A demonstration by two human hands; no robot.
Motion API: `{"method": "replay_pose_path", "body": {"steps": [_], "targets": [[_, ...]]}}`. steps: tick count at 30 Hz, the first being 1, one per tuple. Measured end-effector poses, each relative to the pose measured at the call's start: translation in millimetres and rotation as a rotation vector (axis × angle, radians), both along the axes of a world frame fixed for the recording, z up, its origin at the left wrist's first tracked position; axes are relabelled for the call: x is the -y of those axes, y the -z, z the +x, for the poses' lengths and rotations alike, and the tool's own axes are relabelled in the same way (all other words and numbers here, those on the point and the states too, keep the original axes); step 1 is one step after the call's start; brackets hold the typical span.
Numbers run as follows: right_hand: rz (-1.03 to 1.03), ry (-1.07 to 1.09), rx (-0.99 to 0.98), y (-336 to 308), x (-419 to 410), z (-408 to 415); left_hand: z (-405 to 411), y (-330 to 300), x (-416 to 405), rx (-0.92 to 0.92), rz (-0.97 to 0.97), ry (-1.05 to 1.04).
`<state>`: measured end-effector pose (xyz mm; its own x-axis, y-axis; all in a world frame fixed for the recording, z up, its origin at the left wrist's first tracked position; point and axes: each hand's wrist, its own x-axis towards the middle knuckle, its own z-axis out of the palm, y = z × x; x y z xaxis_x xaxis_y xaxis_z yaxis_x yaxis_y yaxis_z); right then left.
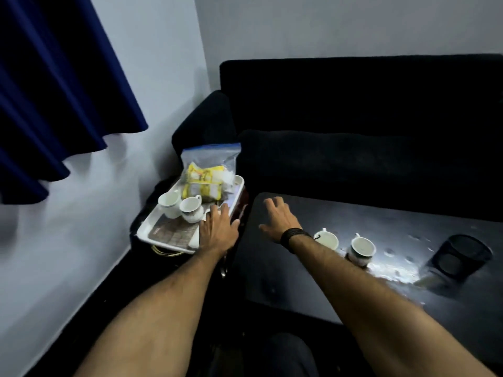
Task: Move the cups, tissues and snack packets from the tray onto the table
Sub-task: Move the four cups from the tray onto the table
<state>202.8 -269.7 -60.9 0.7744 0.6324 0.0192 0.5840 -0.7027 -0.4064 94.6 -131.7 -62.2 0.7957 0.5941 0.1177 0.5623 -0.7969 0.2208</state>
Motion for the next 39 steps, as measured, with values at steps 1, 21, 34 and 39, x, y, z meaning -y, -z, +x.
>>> {"method": "replay_pose_path", "body": {"steps": [1, 21, 34, 39], "targets": [[-0.003, -0.044, -0.002, 0.3, -17.3, -6.3, -10.7, 1.1, -13.3, 0.001, 0.003, -0.022], [-0.034, -0.222, -0.146, 32.1, -243.2, -17.0, 3.1, 28.3, -205.0, -0.078, -0.085, -0.199], [0.091, -0.220, -0.185, 38.3, -240.1, -27.6, -7.1, 27.0, -198.0, -0.095, -0.143, -0.174], [0.228, -0.148, -0.086, 4.0, -186.8, -5.1, 0.6, -12.5, -162.0, 0.002, -0.080, -0.147]]}}
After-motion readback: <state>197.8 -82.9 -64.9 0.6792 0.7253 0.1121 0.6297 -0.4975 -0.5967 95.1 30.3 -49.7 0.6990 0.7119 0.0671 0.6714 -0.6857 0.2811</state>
